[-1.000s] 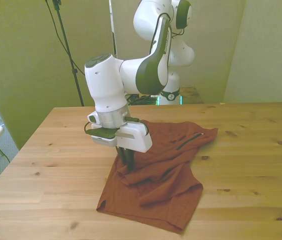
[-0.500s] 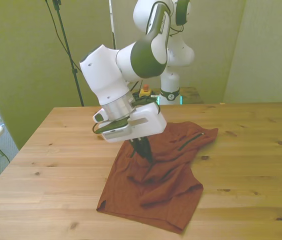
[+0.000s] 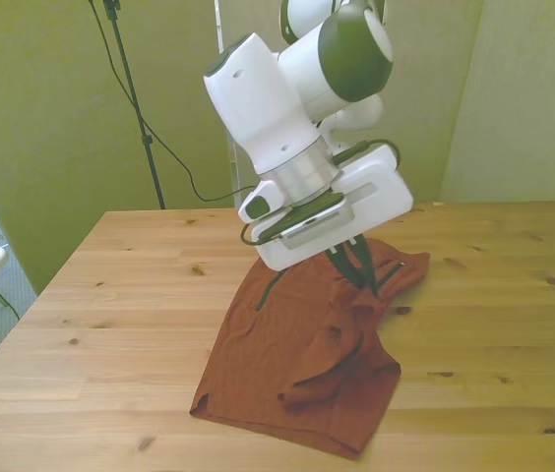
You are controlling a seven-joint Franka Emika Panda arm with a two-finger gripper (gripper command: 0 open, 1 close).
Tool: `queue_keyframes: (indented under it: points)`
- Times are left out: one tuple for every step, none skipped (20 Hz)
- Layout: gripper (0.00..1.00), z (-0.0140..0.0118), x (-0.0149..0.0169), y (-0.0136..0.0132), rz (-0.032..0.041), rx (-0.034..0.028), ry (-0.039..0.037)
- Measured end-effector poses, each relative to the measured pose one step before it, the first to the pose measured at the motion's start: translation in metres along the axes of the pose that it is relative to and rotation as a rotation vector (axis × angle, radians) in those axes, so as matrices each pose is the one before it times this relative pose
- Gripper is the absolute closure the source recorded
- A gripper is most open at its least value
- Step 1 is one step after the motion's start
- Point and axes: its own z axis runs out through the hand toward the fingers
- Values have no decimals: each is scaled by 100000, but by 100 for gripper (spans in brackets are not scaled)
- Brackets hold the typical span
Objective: Unfold the shorts
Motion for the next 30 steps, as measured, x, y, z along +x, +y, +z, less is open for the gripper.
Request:
queue_keyframes:
  points:
    - [100,353,-190,-766,-1385,70,-146]
    - [100,528,-178,-749,-1234,-316,-664]
    - [100,623,-129,-867,-1278,-410,-943]
    - [100,633,-149,-996,-1178,-347,-905]
    - [100,661,-125,-1136,-1110,-96,-705]
    - [100,713,-208,-1037,-893,-193,-971]
    - [100,621,-242,-1038,-931,-74,-747]
    - [100,685,-287,-1042,-811,-265,-908]
    - [100,714,-360,-1030,-713,-374,-608]
    - [100,776,-342,-888,-835,-817,-527]
    - [100,833,-378,-900,-685,-796,-436]
    - [100,802,-388,-841,-613,-811,-408]
    - [100,828,-397,-830,-666,-520,-343]
    - [0,736,-334,-708,-423,-811,119]
    - [0,585,-306,-649,-364,-760,367]
    - [0,509,-288,-566,-233,-472,211]
    - [0,367,-270,-494,-48,-549,364]
    - [0,273,-260,-433,-94,-216,-44]
    - [0,148,-274,-425,-388,42,-32]
    - [0,180,-326,-411,-446,-152,-273]
    - [0,130,-359,-447,-371,-54,-69]
    - [0,188,-377,-440,-216,-100,67]
    - [0,177,-293,-314,-218,-131,-11]
    - [0,132,-223,-216,139,-186,22]
    - [0,-43,28,10,768,-520,651]
    - [0,-191,295,232,1541,-1831,2402]
    - [0,-310,513,375,2059,-2643,4061]
    - [0,-521,720,439,728,-2028,5045]
    - [0,-686,756,587,317,-1832,5377]
    - [0,-964,741,789,534,-2070,5448]
